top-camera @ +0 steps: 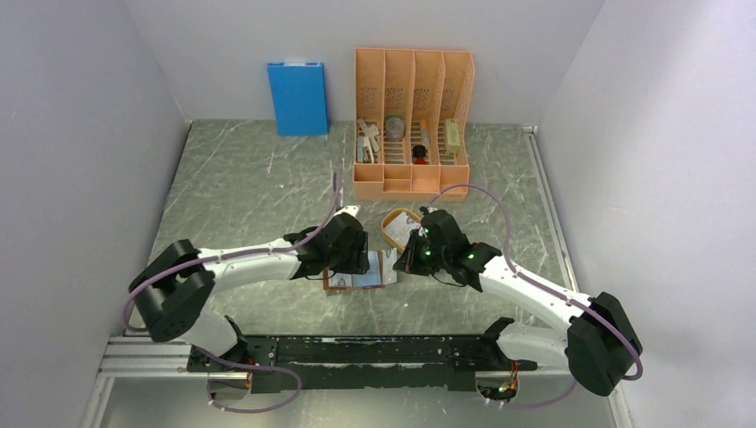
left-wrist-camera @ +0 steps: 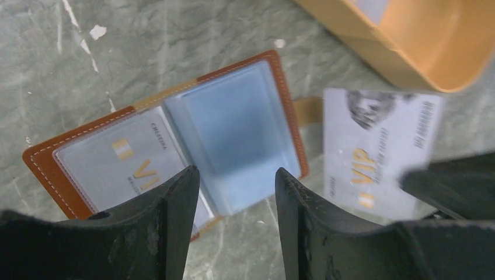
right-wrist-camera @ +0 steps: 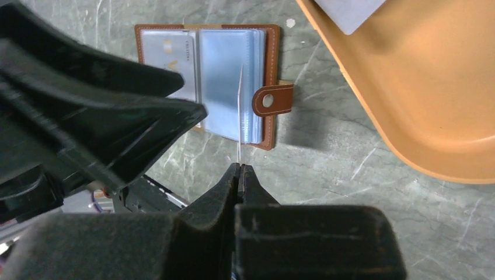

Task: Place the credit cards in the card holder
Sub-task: Insert the credit card into the card holder.

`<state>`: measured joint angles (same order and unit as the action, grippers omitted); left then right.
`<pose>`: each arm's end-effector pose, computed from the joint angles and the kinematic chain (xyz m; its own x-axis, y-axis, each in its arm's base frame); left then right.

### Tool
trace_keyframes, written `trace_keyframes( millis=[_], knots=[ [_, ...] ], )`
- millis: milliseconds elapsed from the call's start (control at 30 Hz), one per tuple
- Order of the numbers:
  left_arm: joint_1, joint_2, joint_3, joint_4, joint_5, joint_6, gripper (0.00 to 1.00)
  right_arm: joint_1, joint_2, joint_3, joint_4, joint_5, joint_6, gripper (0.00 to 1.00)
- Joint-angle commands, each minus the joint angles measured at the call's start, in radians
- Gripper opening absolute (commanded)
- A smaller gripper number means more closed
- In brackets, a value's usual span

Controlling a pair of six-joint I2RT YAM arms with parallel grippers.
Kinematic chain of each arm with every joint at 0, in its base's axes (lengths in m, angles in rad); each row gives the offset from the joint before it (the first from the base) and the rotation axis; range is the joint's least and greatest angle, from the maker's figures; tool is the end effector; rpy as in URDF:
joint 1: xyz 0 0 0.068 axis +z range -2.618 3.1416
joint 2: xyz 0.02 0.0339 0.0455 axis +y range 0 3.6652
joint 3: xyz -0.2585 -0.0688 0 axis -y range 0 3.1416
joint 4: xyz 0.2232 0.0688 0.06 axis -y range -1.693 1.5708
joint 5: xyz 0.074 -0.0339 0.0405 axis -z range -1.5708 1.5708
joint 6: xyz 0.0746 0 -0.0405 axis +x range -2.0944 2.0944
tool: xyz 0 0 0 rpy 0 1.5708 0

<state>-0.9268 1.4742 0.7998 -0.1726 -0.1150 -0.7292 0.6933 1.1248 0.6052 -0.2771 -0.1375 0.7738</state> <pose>0.1899 -0.2387 0.1673 -0.8344 0.0090 -0.5511 0.2586 0.8893 -0.3771 0.1745 0.1583 0.1822 -0.8873 0.1628 -0.4315 -0.1212 0.8205 0.5587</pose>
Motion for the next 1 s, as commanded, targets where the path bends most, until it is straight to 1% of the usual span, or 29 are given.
trace_keyframes(
  millis=[0,333,500,600,767,867,967],
  knots=[
    [-0.007,0.069,0.035,-0.025,-0.079,0.015,0.55,0.001,0.005,0.003,0.041,-0.059,-0.047,0.00],
    [-0.008,0.131,0.003,-0.012,-0.122,0.019,0.54,0.007,0.039,0.007,0.071,-0.124,-0.088,0.00],
    [-0.009,0.140,-0.020,-0.008,-0.136,0.015,0.48,0.012,0.060,0.011,0.067,-0.122,-0.097,0.00],
    [-0.009,0.140,-0.031,-0.008,-0.144,0.015,0.42,0.012,0.071,0.010,0.069,-0.127,-0.100,0.00],
    [-0.009,0.158,-0.040,-0.008,-0.156,0.020,0.24,0.013,0.090,0.005,0.074,-0.127,-0.093,0.00],
    [-0.008,0.165,-0.049,-0.007,-0.159,0.020,0.17,0.013,0.097,0.002,0.077,-0.133,-0.094,0.00],
    [-0.009,0.168,-0.058,-0.004,-0.165,0.018,0.12,0.014,0.108,0.001,0.079,-0.142,-0.099,0.00]
  ],
)
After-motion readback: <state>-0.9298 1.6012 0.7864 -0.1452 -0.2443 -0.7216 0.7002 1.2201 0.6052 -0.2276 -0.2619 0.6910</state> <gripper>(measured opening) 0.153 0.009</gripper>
